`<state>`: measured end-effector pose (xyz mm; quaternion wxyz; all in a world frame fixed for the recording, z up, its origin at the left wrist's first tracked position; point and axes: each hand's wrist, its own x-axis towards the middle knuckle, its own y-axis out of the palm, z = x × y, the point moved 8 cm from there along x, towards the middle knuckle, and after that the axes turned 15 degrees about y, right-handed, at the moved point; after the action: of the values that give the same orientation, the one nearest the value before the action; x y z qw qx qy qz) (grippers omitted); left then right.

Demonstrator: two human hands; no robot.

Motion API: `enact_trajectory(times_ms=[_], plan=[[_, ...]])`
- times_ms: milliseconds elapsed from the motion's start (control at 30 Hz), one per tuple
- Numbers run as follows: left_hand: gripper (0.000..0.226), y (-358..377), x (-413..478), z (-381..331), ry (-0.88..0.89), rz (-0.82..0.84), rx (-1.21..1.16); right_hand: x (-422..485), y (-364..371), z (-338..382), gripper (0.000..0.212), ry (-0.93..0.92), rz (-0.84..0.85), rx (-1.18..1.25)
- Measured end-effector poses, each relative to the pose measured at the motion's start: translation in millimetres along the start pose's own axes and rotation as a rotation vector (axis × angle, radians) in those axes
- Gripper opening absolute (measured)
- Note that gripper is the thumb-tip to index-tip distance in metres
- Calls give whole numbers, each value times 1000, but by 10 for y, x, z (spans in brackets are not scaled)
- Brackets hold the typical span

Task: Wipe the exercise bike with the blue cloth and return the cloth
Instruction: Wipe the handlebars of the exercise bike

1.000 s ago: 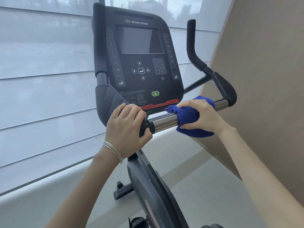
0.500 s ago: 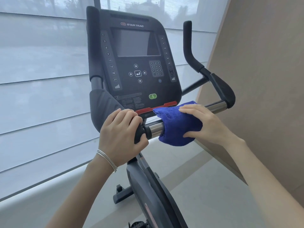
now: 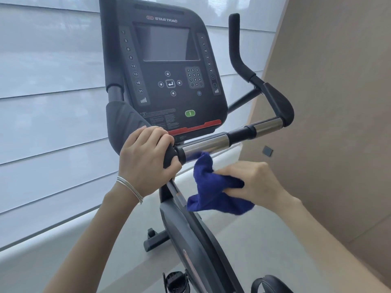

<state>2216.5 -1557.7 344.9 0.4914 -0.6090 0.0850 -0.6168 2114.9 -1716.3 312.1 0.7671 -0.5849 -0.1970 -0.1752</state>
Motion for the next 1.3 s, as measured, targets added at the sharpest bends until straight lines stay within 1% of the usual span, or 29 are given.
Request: enact_trajectory(times_ms=[100, 200, 300, 400, 467, 633, 700, 767, 833, 867, 933, 1000, 1033, 1167, 1233, 1300], plan=[[29, -9, -7, 2, 1, -13, 13, -82, 169, 75, 24, 36, -48, 6], [29, -5, -6, 0, -1, 5, 10, -6, 263, 169, 29, 8, -192, -68], [30, -5, -6, -1, -6, 25, -4, 122, 229, 188, 28, 52, -375, -50], [30, -9, -5, 0, -7, 35, -13, 144, 230, 124, 32, 84, -448, -13], [30, -6, -6, -1, -11, 40, -17, 112, 212, -7, 33, 141, -472, 3], [30, 18, -7, -4, -34, 61, -18, 44, 168, -401, 33, 364, -569, -17], [30, 12, -2, -8, -36, 57, -23, 55, 225, -358, 31, 342, -594, -24], [29, 2, 0, -8, -35, 59, -32, 103, 310, -182, 29, 267, -592, -10], [29, -1, -4, -4, -30, 67, -43, 149, 364, -10, 19, 197, -600, 10], [29, 2, -8, -5, -25, 73, -46, 155, 372, 29, 17, 183, -601, 22], [30, 12, -15, 1, -10, 85, -47, 140, 343, -17, 19, 206, -585, 45], [31, 17, -18, 5, 1, 94, -50, 89, 258, -205, 19, 290, -561, 50], [32, 15, -20, 4, 1, 99, -53, 51, 189, -332, 22, 362, -554, 64], [36, 17, -12, -2, -4, 162, -87, -137, -161, -822, 31, 721, -564, 195], [40, 28, 19, -18, 9, 209, -109, -231, -341, -954, 32, 808, -552, 192], [39, 55, 76, -60, 24, 241, -113, -337, -538, -1027, 31, 838, -553, 181]])
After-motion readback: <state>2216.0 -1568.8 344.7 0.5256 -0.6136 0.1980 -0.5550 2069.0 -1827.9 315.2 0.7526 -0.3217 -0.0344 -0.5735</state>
